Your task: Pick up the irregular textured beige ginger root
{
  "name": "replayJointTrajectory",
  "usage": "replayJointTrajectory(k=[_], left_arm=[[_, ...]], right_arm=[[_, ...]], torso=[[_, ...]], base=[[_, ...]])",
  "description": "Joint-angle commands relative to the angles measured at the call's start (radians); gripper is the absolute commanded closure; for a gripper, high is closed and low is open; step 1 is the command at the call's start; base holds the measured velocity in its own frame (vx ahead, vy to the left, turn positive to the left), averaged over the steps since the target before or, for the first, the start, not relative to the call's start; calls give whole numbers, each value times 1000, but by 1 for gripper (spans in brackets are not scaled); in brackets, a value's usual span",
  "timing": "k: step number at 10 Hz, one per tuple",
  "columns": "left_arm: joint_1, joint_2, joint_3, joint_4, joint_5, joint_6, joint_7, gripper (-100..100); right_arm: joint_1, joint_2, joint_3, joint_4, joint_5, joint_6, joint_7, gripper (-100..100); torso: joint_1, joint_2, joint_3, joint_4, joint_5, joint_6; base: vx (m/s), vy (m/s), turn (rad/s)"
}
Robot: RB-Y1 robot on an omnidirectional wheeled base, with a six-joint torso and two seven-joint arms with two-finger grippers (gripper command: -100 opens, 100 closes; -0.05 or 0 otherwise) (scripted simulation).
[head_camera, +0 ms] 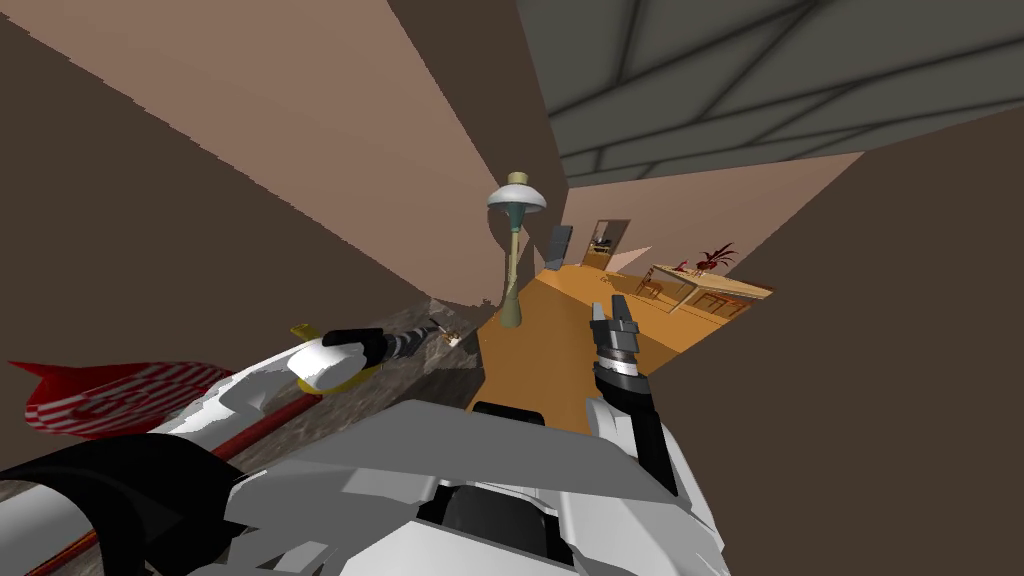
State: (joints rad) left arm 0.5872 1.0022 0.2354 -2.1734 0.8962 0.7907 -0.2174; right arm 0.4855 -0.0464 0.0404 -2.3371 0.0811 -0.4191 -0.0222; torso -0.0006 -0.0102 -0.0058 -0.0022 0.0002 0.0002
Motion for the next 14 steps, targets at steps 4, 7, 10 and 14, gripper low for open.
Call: replayJointTrajectory(k=[4, 7, 10, 14], left_arm=[[20, 21, -13, 9, 68, 100, -6, -100], [40, 43, -26, 16, 134, 188, -11, -100], [54, 61, -36, 20, 182, 251, -16, -100], [56, 42, -57, 48, 169, 240, -28, -100]], right_arm=[[0, 0, 0, 0, 0, 0, 0, 0], [0, 0, 0, 0, 0, 0, 0, 0], [0, 0, 0, 0, 0, 0, 0, 0], [0, 0, 0, 0, 0, 0, 0, 0]], torso=[[1, 0, 0, 0, 0, 0], [1, 0, 0, 0, 0, 0], [0, 0, 0, 0, 0, 0], [0, 8, 4, 2, 0, 0]], base=[[129, 5, -23], [147, 9, -34], [139, -2, -30], [52, -9, -40]])
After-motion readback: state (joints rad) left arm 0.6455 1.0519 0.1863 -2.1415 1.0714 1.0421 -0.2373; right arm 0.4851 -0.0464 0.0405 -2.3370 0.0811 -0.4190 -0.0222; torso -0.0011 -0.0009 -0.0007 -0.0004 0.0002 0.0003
